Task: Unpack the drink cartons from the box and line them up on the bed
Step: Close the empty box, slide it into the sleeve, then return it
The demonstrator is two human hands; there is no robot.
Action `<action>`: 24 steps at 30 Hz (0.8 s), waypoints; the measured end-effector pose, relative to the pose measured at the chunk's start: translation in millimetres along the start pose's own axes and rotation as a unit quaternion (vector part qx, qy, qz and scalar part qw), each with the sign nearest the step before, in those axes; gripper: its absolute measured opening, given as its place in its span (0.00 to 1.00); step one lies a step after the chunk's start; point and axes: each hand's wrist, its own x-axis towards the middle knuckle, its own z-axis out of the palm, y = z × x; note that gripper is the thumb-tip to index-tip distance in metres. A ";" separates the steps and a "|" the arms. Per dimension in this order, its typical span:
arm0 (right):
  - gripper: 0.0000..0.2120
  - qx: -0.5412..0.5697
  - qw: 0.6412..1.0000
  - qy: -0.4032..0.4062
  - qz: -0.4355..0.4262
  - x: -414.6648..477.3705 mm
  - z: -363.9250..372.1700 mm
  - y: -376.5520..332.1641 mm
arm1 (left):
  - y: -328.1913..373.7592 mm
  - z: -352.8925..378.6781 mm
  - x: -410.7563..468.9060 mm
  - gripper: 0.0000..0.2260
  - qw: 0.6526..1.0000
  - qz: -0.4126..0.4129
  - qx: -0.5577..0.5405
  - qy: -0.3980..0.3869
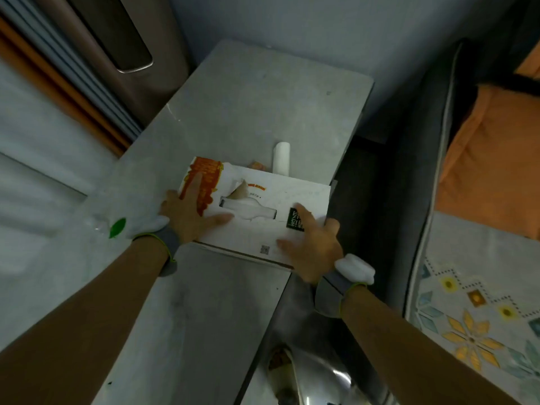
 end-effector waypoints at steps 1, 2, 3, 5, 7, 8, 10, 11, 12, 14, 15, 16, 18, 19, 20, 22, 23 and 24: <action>0.35 0.004 1.000 -0.011 0.000 -1.1 11.9 0.5 | -10.0 3.0 7.4 0.50 1.000 -0.003 -0.003 -0.007; 0.35 0.014 0.999 -0.030 0.001 -2.5 23.7 1.6 | -20.1 6.3 13.8 0.50 1.000 -0.004 -0.003 -0.013; 0.36 0.024 0.999 -0.049 0.000 -3.7 35.3 3.8 | -29.3 10.0 19.8 0.51 1.000 -0.006 -0.001 -0.019; 0.36 0.037 0.998 -0.060 -0.001 -5.3 56.4 7.0 | -45.3 17.3 29.6 0.51 0.999 -0.007 0.008 -0.033; 0.36 0.035 0.998 -0.057 0.005 -5.3 73.8 9.2 | -58.1 25.8 38.1 0.51 0.999 -0.007 0.008 -0.040; 0.36 0.030 0.998 -0.059 0.007 -4.7 81.4 9.6 | -63.2 30.0 41.8 0.51 0.999 -0.007 0.008 -0.041; 0.36 0.017 0.998 -0.062 0.009 -3.4 93.1 10.3 | -71.0 37.0 48.1 0.51 0.999 -0.008 0.004 -0.046; 0.36 0.015 0.998 -0.059 0.010 -2.0 97.7 11.7 | -74.7 40.9 51.4 0.51 0.999 -0.007 0.002 -0.050; 0.36 0.014 0.998 -0.059 0.012 0.0 101.3 12.9 | -77.3 43.9 53.6 0.51 0.998 -0.008 0.003 -0.055; 0.36 0.014 0.998 -0.065 0.012 3.6 106.1 15.9 | -80.0 49.6 57.8 0.52 0.998 -0.008 0.004 -0.067; 0.36 0.016 0.997 -0.071 0.012 5.3 108.2 18.0 | -81.4 52.8 60.0 0.52 0.998 -0.006 0.004 -0.068; 0.36 0.018 0.997 -0.080 0.013 6.4 108.2 19.0 | -80.6 54.2 60.8 0.52 0.998 -0.007 0.008 -0.065; 0.37 0.016 0.996 -0.088 0.009 8.3 106.9 20.6 | -79.4 55.4 62.9 0.52 0.998 -0.007 0.010 -0.055; 0.37 0.020 0.996 -0.088 0.005 8.7 106.0 21.8 | -79.7 55.7 64.1 0.52 0.999 -0.004 0.008 -0.050; 0.37 0.024 0.995 -0.092 0.003 8.9 104.0 22.1 | -78.5 54.4 63.9 0.52 0.998 -0.005 0.009 -0.055; 0.38 0.036 0.994 -0.103 0.003 10.0 99.9 22.4 | -77.0 52.4 63.4 0.52 0.997 -0.008 0.015 -0.071; 0.38 0.036 0.994 -0.106 -0.003 11.0 99.4 24.8 | -78.3 53.4 64.7 0.52 0.997 -0.007 0.020 -0.076; 0.39 0.035 0.993 -0.114 -0.007 9.1 96.0 22.8 | -76.1 51.0 61.1 0.52 0.996 -0.014 0.019 -0.084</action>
